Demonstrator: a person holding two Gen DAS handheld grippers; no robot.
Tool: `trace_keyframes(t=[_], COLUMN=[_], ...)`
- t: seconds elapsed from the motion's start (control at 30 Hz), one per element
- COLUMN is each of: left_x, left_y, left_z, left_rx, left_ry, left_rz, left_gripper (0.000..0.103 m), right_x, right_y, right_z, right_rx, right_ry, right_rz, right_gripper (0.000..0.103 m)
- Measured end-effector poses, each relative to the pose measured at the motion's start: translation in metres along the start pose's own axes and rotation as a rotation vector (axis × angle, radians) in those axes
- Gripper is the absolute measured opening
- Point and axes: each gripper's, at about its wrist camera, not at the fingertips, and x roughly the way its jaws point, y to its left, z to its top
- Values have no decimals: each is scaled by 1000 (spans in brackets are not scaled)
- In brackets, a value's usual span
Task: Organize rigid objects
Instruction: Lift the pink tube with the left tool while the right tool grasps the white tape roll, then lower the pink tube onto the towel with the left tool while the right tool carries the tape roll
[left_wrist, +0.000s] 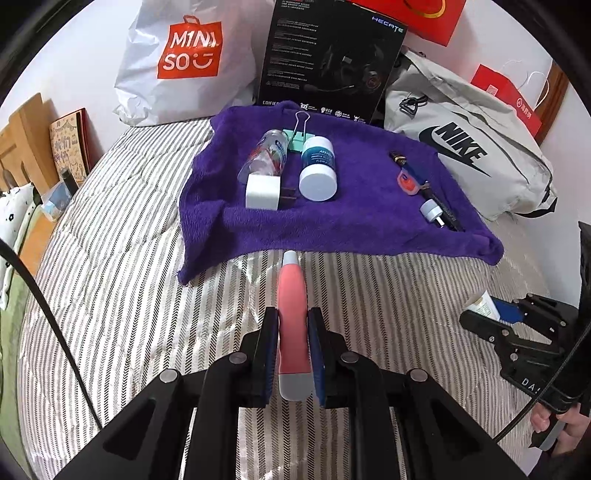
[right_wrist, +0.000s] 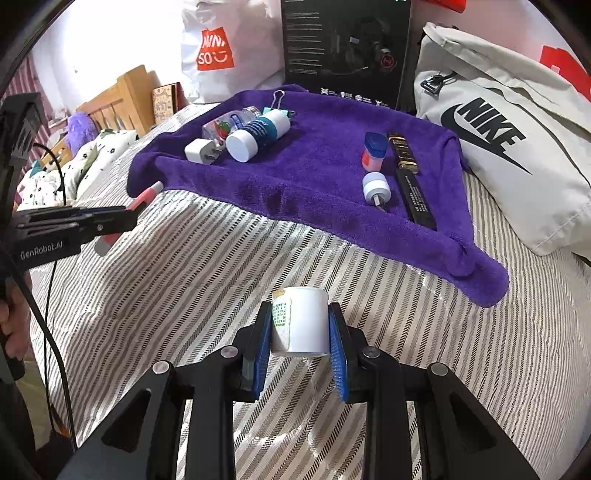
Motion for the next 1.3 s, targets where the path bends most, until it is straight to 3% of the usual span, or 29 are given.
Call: trace_keyframes(t=[0.3,0.63,0.97,1.3], left_x=[-12,-5,32,85], left_y=[-11,-31,-48,-65], left_z=[20,62,107,146], left_rx=[19,53,90,94], left_ry=[-13,-25,-6,37], left_rz=[-1,-27,-61,-72], left_gripper=[16,16,16,16], right_x=[-9,-17,2,12], right_y=[-11,-34,-65,-86], right_z=[15,54,84,85], right_rx=[20,34,64,92], right_ry=[-25,-67,-68,-63], right_rz=[36,17,9,5], right_gripper=[29,29,29,29])
